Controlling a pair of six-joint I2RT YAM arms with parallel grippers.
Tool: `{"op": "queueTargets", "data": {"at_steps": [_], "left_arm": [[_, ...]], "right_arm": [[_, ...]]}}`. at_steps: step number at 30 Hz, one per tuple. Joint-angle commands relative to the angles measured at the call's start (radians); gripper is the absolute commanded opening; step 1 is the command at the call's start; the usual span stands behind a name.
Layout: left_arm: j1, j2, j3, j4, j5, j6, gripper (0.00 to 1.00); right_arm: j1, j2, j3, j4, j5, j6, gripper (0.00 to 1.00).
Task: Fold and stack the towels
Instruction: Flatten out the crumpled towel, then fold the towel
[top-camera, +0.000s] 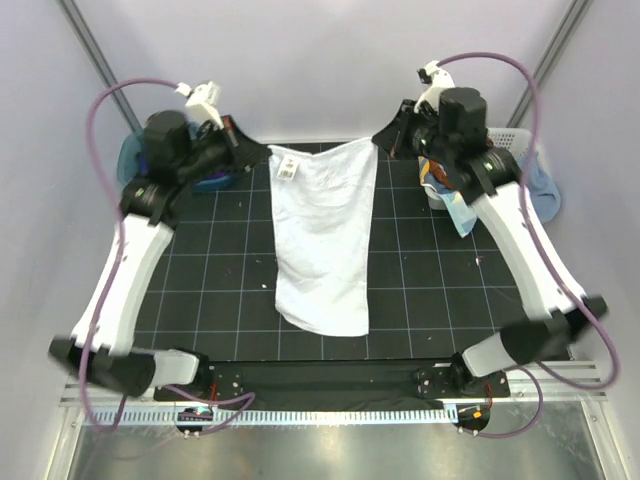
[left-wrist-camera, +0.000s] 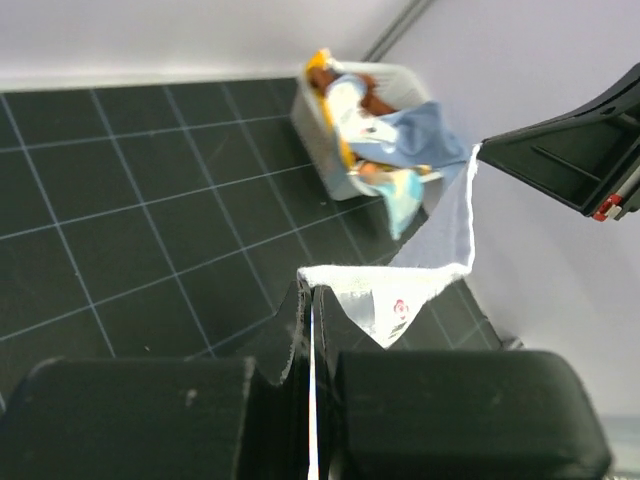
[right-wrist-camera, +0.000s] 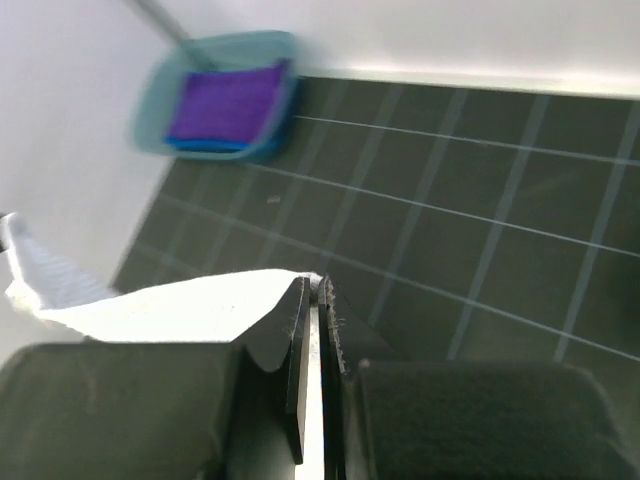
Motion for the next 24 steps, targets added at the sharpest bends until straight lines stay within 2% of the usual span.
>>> {"op": "queueTargets", "data": {"at_steps": [1, 4, 5, 7, 8, 11, 17, 24], "left_arm": [[0.033, 0.230, 0.033, 0.155, -0.018, -0.030, 0.00], [0.044, 0.393, 0.124, 0.232, -0.018, -0.032, 0.00], [0.050, 0.508, 0.155, 0.250, -0.009, -0.035, 0.00], [0.058, 0.617, 0.279, 0.261, 0.011, -0.039, 0.00], [0.067, 0.724, 0.319, 0.262, 0.034, -0.039, 0.00], [0.075, 0.858, 0.437, 0.258, 0.057, -0.039, 0.00], [0.077, 0.898, 0.399, 0.266, 0.031, 0.007, 0.00], [0.077, 0.784, 0.182, 0.338, -0.010, 0.031, 0.00]], "right_arm": [[-0.108, 0.169, 0.055, 0.079, -0.023, -0.021, 0.01], [-0.162, 0.347, 0.130, 0.124, -0.058, -0.008, 0.01], [-0.171, 0.437, 0.150, 0.133, -0.058, -0.008, 0.01], [-0.196, 0.515, 0.216, 0.142, -0.057, -0.005, 0.01], [-0.202, 0.573, 0.234, 0.145, -0.057, -0.004, 0.01], [-0.213, 0.648, 0.300, 0.141, -0.052, -0.005, 0.01], [-0.216, 0.700, 0.276, 0.165, -0.063, -0.004, 0.01], [-0.210, 0.580, -0.006, 0.262, -0.066, 0.019, 0.01]]}}
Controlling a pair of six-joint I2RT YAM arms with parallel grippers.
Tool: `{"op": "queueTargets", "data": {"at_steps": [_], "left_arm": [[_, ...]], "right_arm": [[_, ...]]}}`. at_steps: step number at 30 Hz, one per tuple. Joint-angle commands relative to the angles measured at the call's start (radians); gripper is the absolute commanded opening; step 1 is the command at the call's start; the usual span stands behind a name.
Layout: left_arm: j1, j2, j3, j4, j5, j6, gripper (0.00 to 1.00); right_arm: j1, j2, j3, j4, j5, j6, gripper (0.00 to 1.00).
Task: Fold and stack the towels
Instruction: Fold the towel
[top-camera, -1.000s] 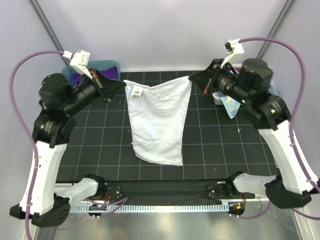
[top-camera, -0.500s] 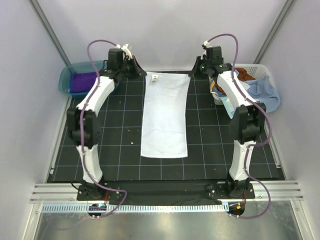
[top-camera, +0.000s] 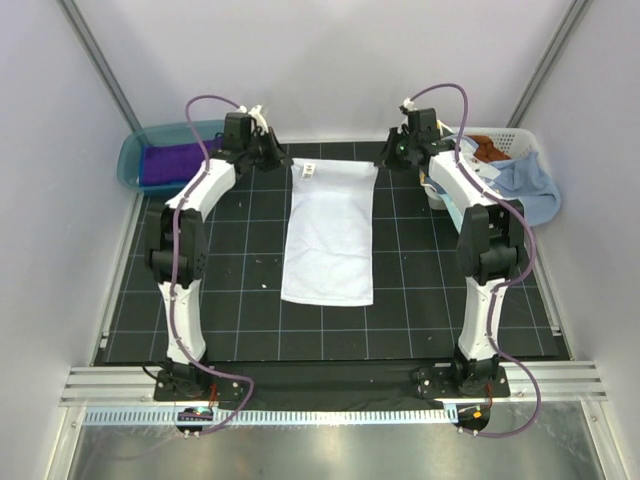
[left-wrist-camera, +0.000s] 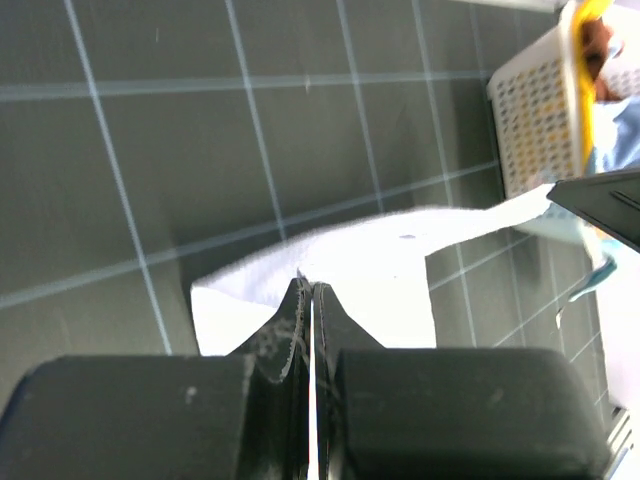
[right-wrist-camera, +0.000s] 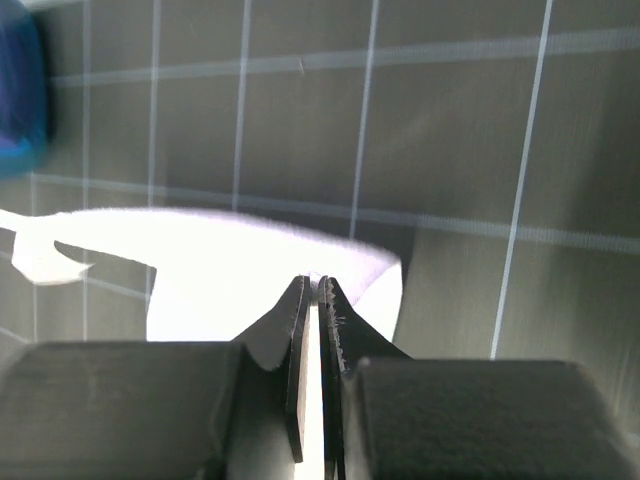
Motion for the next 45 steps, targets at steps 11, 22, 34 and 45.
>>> {"op": "queueTargets", "data": {"at_steps": [11, 22, 34, 45], "left_arm": [[-0.034, -0.336, -0.448, 0.176, -0.157, -0.015, 0.00], [-0.066, -0.549, -0.736, 0.239, -0.220, -0.093, 0.00], [-0.158, -0.715, -0.877, 0.216, -0.274, -0.110, 0.00], [-0.220, -0.775, -0.938, 0.135, -0.353, -0.110, 0.00]], "right_arm": [[0.049, -0.338, -0.424, 0.141, 0.023, 0.029, 0.01], [0.106, -0.542, -0.667, 0.156, 0.053, 0.049, 0.01], [0.184, -0.697, -0.808, 0.126, 0.128, 0.073, 0.01], [0.234, -0.773, -0.906, 0.116, 0.146, 0.102, 0.01]]}}
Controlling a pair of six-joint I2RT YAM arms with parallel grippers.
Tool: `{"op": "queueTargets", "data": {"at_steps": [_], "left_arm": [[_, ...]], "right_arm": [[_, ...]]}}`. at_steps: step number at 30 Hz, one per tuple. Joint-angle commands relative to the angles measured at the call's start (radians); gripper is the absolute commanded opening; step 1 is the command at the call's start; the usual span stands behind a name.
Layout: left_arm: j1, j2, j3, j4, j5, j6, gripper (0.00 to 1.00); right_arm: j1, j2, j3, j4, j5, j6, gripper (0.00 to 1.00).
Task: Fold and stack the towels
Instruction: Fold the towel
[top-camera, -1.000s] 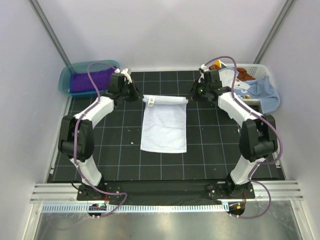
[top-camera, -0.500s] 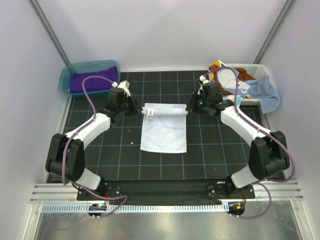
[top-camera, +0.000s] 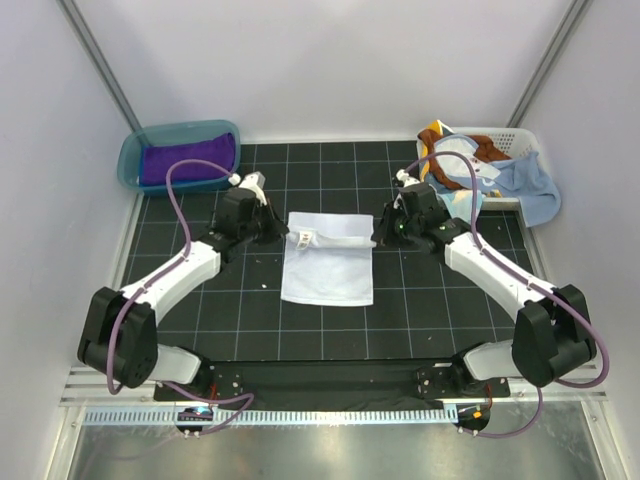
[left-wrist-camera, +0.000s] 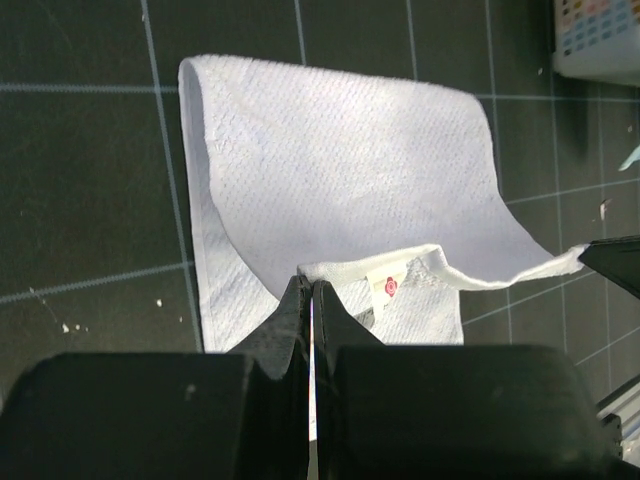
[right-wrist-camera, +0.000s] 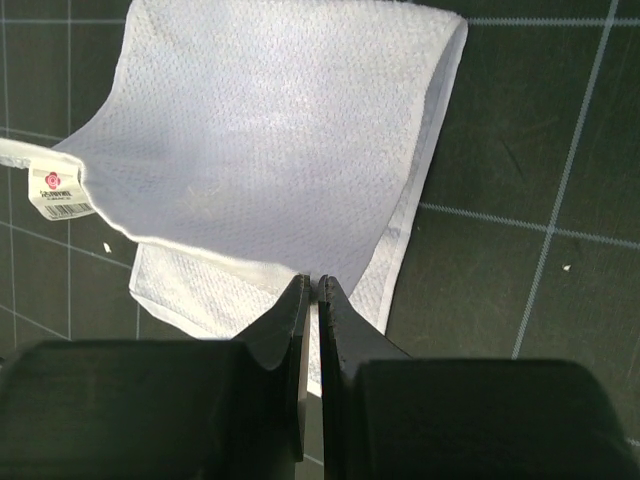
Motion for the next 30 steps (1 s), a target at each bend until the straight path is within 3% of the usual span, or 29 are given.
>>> {"op": "queueTargets", "data": {"at_steps": [1, 30], "left_arm": [[-0.020, -0.039, -0.030, -0.021, -0.053, -0.004, 0.00], [-0.086, -0.133, -0.189, -0.042, -0.081, -0.033, 0.00]], "right_arm": [[0.008, -0.051, -0.031, 0.022, 0.022, 0.021, 0.01], [0.073, -0.110, -0.188, 0.050, 0.026, 0.060, 0.01]]}}
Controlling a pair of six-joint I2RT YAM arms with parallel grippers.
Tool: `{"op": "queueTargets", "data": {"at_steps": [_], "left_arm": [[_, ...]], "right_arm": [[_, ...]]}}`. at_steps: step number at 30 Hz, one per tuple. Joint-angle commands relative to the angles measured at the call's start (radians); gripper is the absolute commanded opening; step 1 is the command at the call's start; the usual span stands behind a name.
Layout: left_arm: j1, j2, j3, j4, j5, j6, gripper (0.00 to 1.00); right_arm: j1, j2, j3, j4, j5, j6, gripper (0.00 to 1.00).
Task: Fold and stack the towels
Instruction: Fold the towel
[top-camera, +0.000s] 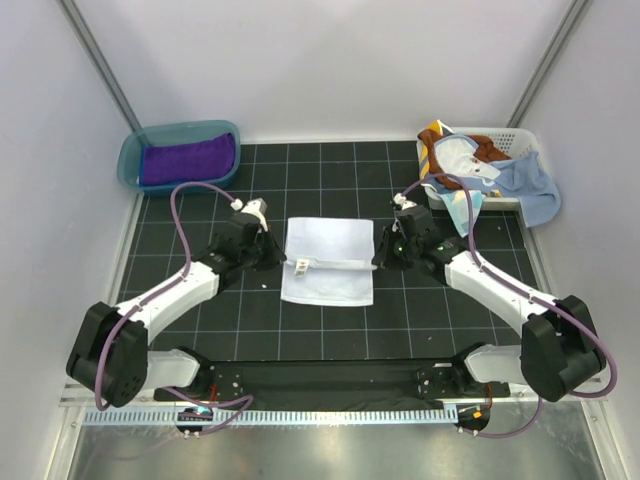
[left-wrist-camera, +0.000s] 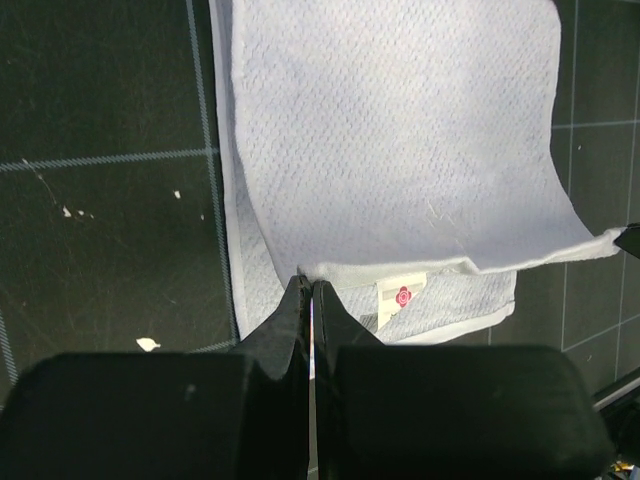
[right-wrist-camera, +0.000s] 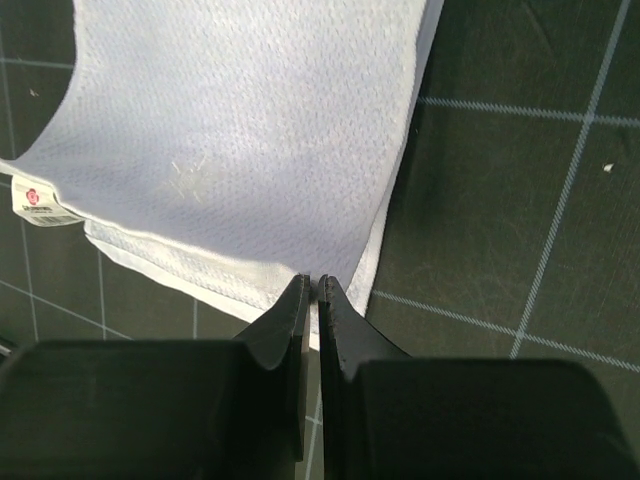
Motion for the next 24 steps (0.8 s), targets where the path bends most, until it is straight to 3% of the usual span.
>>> {"op": "queueTargets", "data": {"at_steps": [1, 11, 24], "left_arm": [[-0.028, -0.023, -0.016, 0.006, -0.030, -0.008, 0.00], [-0.039, -0.006, -0.044, 0.014, -0.047, -0.015, 0.00], [-0.039, -0.097, 0.019, -0.066, -0.080, 0.006, 0.00]], "right_arm": [[0.011, -0.020, -0.030, 0.047, 0.010, 0.011, 0.01], [0.015, 0.018, -0.032, 0.058, 0.011, 0.016, 0.01], [0.032, -0.067, 0.028, -0.018, 0.030, 0.013, 0.01]]}}
